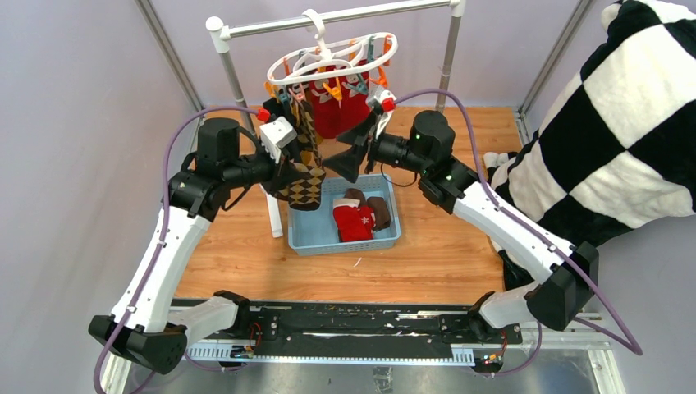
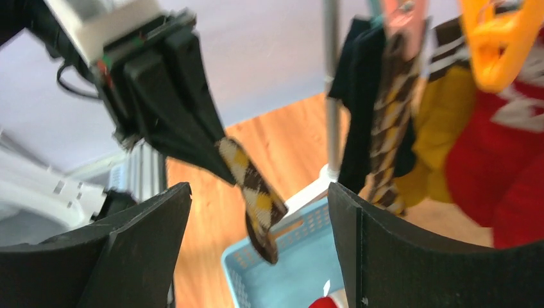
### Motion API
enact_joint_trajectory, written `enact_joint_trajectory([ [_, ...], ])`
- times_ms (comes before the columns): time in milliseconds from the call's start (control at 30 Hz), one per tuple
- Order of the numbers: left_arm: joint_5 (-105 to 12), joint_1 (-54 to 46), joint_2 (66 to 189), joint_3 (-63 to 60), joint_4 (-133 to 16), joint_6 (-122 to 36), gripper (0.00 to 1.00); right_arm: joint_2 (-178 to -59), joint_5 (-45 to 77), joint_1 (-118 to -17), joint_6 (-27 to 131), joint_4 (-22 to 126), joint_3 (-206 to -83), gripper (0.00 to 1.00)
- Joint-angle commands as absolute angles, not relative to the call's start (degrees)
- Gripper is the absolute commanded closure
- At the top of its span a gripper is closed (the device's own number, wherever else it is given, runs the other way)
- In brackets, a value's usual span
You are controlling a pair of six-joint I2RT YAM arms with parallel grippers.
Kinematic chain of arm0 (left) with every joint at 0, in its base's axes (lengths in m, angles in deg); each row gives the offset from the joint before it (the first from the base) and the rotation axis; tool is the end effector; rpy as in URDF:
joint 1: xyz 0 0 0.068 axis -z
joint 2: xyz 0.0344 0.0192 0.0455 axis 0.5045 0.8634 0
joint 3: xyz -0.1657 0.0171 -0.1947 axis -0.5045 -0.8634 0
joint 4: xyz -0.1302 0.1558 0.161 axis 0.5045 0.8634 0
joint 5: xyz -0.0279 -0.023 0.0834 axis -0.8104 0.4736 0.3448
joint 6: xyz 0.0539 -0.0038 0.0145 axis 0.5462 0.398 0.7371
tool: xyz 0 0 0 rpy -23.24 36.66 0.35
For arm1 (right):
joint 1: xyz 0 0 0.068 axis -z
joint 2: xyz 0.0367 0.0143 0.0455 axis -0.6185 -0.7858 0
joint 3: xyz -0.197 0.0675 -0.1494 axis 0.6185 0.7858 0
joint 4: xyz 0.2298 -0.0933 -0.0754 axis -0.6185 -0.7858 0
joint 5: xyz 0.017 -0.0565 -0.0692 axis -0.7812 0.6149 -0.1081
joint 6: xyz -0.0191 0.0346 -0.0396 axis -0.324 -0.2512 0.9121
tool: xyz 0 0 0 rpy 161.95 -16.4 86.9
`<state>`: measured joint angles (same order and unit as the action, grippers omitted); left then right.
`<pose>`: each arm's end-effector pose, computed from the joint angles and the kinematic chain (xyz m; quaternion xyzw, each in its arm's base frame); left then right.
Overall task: Remove the socks clipped to the hanger
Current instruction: Place the sock in the bin.
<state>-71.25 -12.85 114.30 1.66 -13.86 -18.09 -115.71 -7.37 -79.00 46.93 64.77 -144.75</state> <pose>0.2038 -0.0861 0.3947 0.3580 0.7582 -0.2621 0.4778 0.2301 0.2248 0.4239 -0.3518 0.5492 0.4806 0.5862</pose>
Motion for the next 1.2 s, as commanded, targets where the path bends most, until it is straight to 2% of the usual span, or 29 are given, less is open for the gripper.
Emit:
enact_joint_trajectory([
  [0,-72.31,-12.19,113.05,3.02,-11.94,-15.82,1.00,-116.77,-21.43,-78.02,48.31,64.33,-141.39,0.18],
  [333,-75.33,-12.19,112.29,3.19,-9.35,-14.65,1.00,-124.55,-29.77,-78.68,39.09,77.26,-140.75,0.28],
  [500,-76.07,-12.19,112.38,3.78,-9.30,-14.99,1.00,-126.32,-29.99,-80.15,38.90,77.90,-140.15,0.34],
  [567,-76.14,-12.19,112.61,4.04,-9.30,-15.15,1.00,-126.44,-29.67,-80.44,38.42,78.98,-139.17,0.42],
  [633,-75.99,-12.19,112.58,4.26,-9.30,-15.24,1.00,-126.40,-29.14,-80.47,37.78,79.24,-138.51,0.60],
  [700,-75.61,-12.19,112.62,4.29,-9.30,-15.48,1.00,-125.89,-27.20,-80.36,38.76,76.63,-138.48,0.82],
  [733,-75.05,-12.19,112.63,4.30,-9.30,-15.70,0.95,-125.38,-25.95,-80.08,39.03,75.37,-138.24,0.91],
  [767,-74.22,-12.19,112.51,4.25,-9.26,-15.99,0.80,-124.77,-24.50,-79.78,39.11,74.66,-137.68,0.95],
  [800,-72.90,-12.24,112.51,4.24,-9.17,-16.22,0.59,-124.09,-23.38,-79.26,38.97,74.36,-136.62,0.98],
  [833,-71.38,-12.28,112.50,4.11,-9.02,-16.48,0.45,-123.41,-22.45,-78.72,38.70,74.14,-135.67,0.99],
  [967,-65.13,-12.75,112.20,3.38,-7.73,-17.03,0.02,-121.79,-20.60,-75.44,37.18,71.63,-132.27,1.00],
  [1067,-64.73,-15.21,111.55,1.70,-7.72,-17.18,0.00,-122.16,-19.75,-74.22,37.77,67.51,-130.09,1.00],
  [1167,-67.08,-20.17,111.64,0.38,-7.72,-18.53,0.00,-122.57,-13.93,-73.90,41.15,62.03,-127.29,1.00],
])
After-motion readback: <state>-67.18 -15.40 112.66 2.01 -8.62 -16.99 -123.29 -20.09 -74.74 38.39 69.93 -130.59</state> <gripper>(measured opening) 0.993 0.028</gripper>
